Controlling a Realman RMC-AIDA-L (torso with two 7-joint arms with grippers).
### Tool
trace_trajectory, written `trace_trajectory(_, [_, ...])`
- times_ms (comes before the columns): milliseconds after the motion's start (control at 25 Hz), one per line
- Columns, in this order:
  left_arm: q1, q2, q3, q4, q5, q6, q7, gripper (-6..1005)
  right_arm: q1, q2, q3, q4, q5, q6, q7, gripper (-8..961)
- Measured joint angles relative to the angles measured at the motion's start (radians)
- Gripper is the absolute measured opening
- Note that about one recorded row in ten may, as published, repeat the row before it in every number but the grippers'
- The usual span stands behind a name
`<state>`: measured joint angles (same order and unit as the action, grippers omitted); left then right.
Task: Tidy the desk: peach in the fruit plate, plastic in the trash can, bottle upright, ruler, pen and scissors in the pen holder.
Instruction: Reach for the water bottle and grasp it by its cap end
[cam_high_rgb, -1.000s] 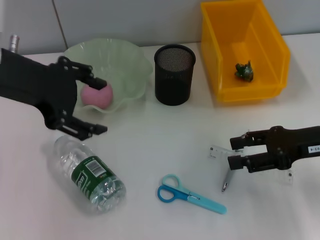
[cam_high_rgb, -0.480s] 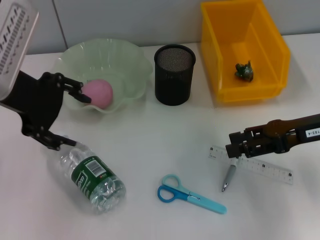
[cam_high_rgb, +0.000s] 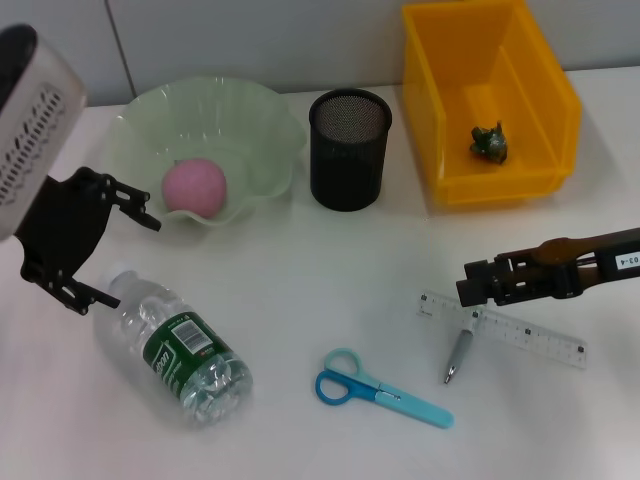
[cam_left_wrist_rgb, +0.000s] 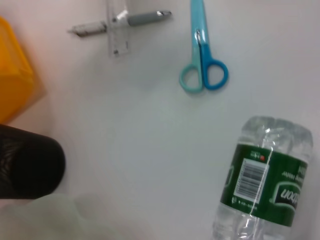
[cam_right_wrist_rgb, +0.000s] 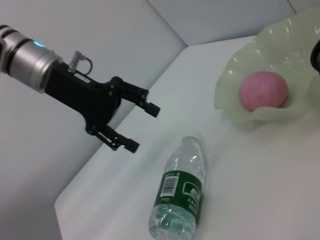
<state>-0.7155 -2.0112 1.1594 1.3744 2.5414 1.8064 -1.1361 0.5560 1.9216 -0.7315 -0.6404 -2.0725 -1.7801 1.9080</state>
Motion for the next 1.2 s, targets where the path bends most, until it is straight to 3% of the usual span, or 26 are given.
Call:
trace_trajectory(520, [0.012,0.026,0.129,-0.101,0.039,-0.123,0.086,802,0.017,0.012,0.003,0.015,0.005,0.048,-0.003,744])
trace_trajectory(1200, [0.001,0.024,0.24,-0.236,0.069,-0.32,0.19,773,0.018,0.012,0.003,0.043,0.004,0.105,-0.033,744])
